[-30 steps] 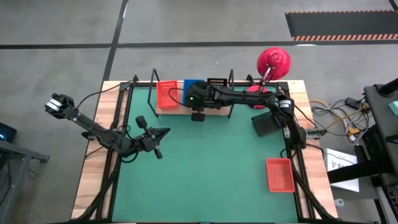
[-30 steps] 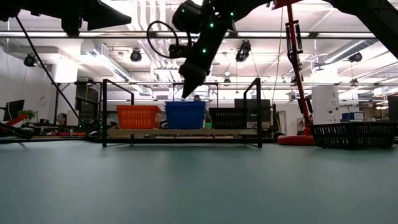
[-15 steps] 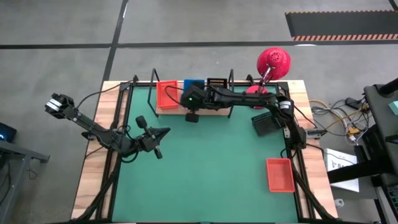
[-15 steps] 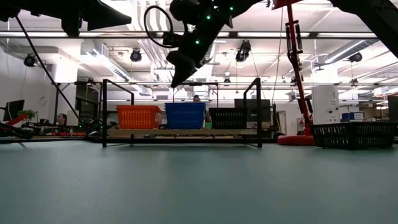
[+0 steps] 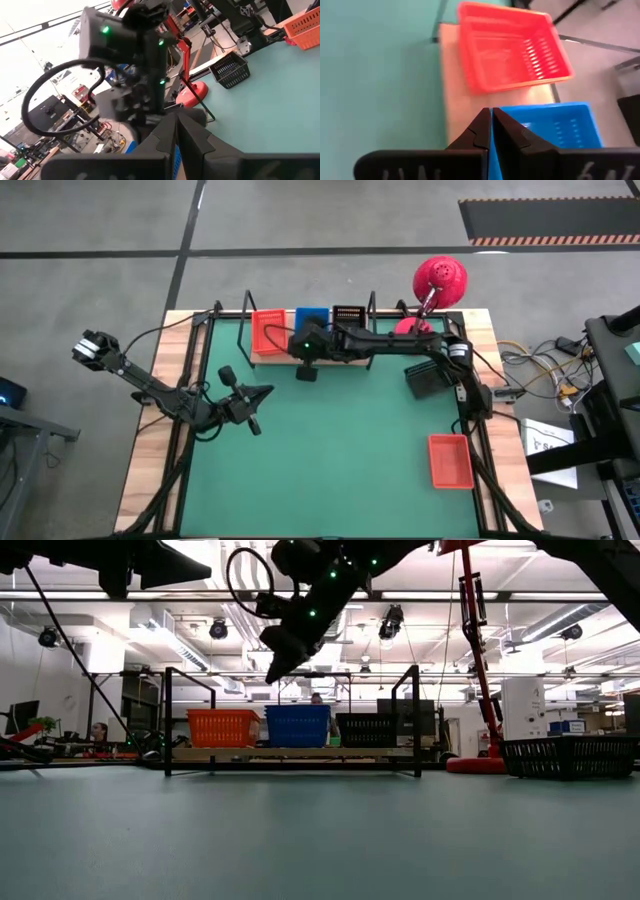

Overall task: Stack baskets on shelf by color
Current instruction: Adjust the orange baskets on the shelf, then stack the orange basket on top of the orange baskets on the shelf

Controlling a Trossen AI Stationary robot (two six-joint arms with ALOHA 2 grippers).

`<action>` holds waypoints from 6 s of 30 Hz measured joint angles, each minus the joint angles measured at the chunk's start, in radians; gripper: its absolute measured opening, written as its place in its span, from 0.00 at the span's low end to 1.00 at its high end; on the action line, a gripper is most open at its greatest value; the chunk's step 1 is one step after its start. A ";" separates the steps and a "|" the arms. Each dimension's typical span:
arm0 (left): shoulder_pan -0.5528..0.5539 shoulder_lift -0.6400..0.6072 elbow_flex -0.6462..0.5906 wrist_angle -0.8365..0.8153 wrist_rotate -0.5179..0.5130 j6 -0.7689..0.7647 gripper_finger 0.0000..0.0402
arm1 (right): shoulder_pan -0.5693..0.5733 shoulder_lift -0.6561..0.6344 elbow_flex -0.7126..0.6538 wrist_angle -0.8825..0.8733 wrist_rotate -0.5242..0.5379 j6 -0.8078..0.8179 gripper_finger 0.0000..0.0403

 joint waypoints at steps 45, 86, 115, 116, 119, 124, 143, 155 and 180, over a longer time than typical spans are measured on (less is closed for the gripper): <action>0.321 0.356 0.462 -0.658 0.445 -0.672 0.00 | 0.184 -1.080 -1.585 1.147 -0.193 -0.058 0.02; 0.921 0.637 0.856 -1.380 0.766 -0.390 0.00 | 0.183 -1.078 -1.573 1.117 -0.182 -0.107 0.02; 0.923 0.615 0.877 -1.503 0.759 -0.427 0.00 | 0.184 -1.078 -1.573 1.080 -0.183 -0.046 0.02; 0.923 0.614 0.877 -1.500 0.758 -0.418 0.00 | 0.184 -1.078 -1.573 1.080 -0.183 -0.046 0.02; 0.928 0.613 0.863 -1.477 0.722 -0.396 0.00 | 0.184 -1.078 -1.573 1.080 -0.183 -0.047 0.02; 0.947 0.613 0.825 -1.443 0.689 -0.366 0.00 | 0.184 -1.078 -1.573 1.081 -0.183 -0.048 0.02; 0.946 0.613 0.784 -1.352 0.727 -0.448 0.00 | 0.184 -1.078 -1.573 1.081 -0.181 -0.063 0.02; 0.944 0.613 0.782 -1.292 0.785 -0.470 0.00 | 0.184 -1.078 -1.573 1.081 -0.157 -0.068 0.02; 0.417 0.151 0.211 -0.230 0.713 -0.527 0.00 | 0.477 -1.078 -1.526 1.020 -0.155 0.302 0.02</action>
